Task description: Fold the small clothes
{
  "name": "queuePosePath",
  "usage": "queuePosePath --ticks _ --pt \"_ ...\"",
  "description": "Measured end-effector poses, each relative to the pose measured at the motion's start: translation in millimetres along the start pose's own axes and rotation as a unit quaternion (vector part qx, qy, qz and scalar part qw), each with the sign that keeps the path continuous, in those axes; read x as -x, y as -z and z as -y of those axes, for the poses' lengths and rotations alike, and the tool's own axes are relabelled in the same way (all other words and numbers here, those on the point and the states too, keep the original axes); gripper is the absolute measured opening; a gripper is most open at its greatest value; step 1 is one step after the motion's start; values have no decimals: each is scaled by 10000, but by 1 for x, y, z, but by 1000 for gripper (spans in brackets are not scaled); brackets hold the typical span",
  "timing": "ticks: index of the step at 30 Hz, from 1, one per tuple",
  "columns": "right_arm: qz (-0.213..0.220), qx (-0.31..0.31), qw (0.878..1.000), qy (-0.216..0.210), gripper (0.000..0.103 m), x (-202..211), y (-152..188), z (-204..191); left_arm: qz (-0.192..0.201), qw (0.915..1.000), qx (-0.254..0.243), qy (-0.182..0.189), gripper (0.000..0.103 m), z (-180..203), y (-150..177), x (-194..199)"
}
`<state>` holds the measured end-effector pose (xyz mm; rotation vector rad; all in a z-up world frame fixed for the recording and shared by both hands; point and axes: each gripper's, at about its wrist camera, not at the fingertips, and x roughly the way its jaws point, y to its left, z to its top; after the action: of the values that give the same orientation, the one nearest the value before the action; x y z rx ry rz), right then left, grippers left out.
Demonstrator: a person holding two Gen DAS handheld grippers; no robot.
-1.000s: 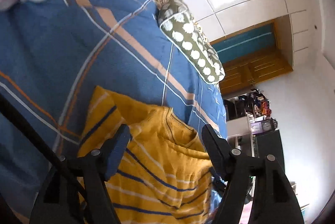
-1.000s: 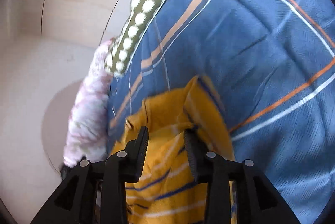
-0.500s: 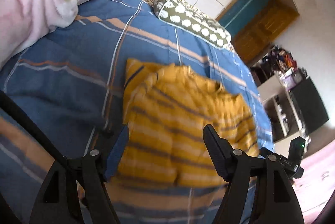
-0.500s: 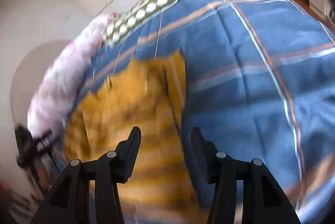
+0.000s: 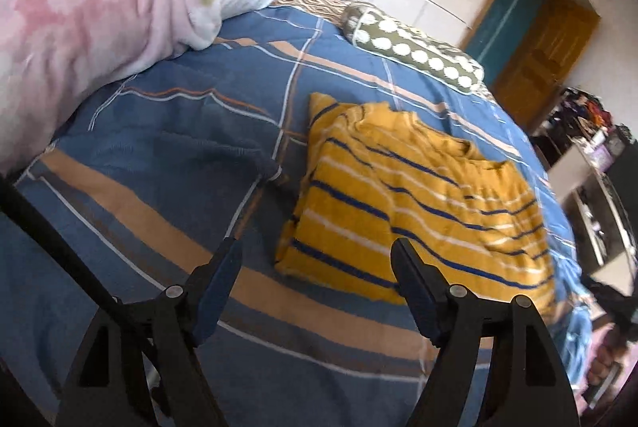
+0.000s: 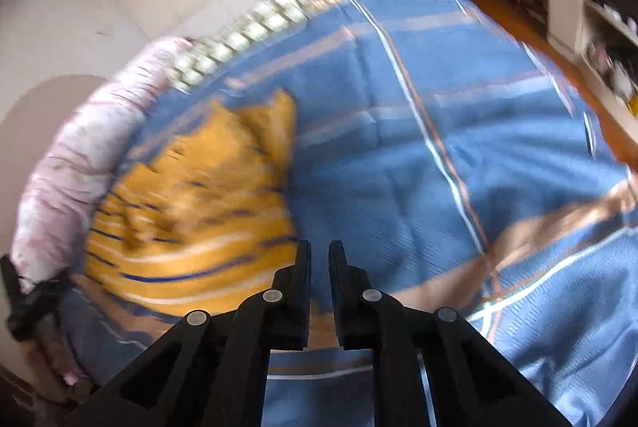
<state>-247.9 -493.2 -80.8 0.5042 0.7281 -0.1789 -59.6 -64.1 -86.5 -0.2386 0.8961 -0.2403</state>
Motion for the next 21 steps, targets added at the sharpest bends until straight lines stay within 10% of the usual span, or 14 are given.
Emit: queuePosePath --ticks 8,16,19,21 --pt "-582 912 9941 111 12 -96 -43 -110 490 9969 -345 -513 76 1 28 -21" --pt "-1249 620 9827 1216 18 -224 -85 -113 652 9978 38 -100 76 -44 26 -4" --pt "-945 950 9736 1847 19 -214 -93 -136 754 9962 441 -3 76 -65 19 7" --pt "-578 1176 9803 1475 20 -195 -94 -165 851 9938 699 134 77 -77 16 13"
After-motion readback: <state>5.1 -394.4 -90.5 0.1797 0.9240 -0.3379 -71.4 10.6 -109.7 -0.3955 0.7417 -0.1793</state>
